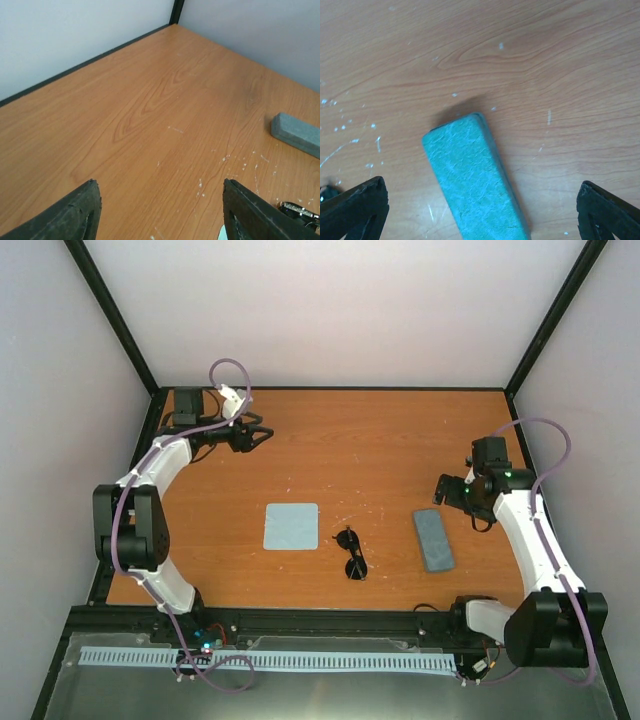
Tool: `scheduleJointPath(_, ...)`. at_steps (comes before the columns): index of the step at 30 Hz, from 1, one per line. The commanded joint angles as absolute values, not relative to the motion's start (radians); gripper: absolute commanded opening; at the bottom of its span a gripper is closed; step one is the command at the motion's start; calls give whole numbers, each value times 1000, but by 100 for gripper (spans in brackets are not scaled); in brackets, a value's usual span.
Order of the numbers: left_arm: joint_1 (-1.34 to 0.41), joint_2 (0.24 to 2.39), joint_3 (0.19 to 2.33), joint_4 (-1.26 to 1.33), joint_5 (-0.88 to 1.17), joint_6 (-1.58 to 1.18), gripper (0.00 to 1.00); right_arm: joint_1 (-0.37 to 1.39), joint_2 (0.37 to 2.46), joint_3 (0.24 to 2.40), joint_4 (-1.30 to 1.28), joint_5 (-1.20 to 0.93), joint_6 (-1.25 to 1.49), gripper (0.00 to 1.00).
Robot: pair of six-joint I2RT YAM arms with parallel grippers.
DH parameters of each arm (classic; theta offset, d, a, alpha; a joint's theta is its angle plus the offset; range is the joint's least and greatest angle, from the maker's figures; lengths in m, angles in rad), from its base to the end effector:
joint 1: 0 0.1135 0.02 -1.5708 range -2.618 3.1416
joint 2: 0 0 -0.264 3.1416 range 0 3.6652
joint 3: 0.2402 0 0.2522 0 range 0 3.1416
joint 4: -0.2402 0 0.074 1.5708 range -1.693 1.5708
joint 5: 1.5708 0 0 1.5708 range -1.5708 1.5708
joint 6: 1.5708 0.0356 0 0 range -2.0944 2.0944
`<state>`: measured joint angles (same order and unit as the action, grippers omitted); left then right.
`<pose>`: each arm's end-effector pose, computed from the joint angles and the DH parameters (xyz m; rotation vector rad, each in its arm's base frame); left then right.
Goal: Organize the sunglasses
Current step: Pick up the sunglasses case from the center of the board.
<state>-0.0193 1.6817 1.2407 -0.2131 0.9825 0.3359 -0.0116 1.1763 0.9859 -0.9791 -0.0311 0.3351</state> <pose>0.3701 -0.0368 0.2685 0.8526 1.8316 -0.8801 0.2132 -0.0014 0.2689 0.4654 2.7078 0.1322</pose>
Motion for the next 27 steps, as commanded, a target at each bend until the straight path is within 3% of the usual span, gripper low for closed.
scheduleJointPath(1,-29,1717,1319,-361,914,412,66,-11,1211,979,-1020,-150,203,100)
scheduleJointPath(4,-35,1758,1377,-392,848,458,63,-11,1300,996,-1034,-198,176,95)
scheduleJointPath(10,-46,1846,1470,-453,824,562,62,-7,1503,1052,-1035,-242,158,75)
scheduleJointPath(14,-55,1907,1525,-517,839,673,60,20,1608,1109,-1042,-206,142,84)
scheduleJointPath(21,-55,1991,1551,-572,911,844,60,128,1736,1244,-1136,-50,105,87)
scheduleJointPath(27,-55,2060,1640,-625,944,875,61,175,1774,1281,-1225,-43,156,94)
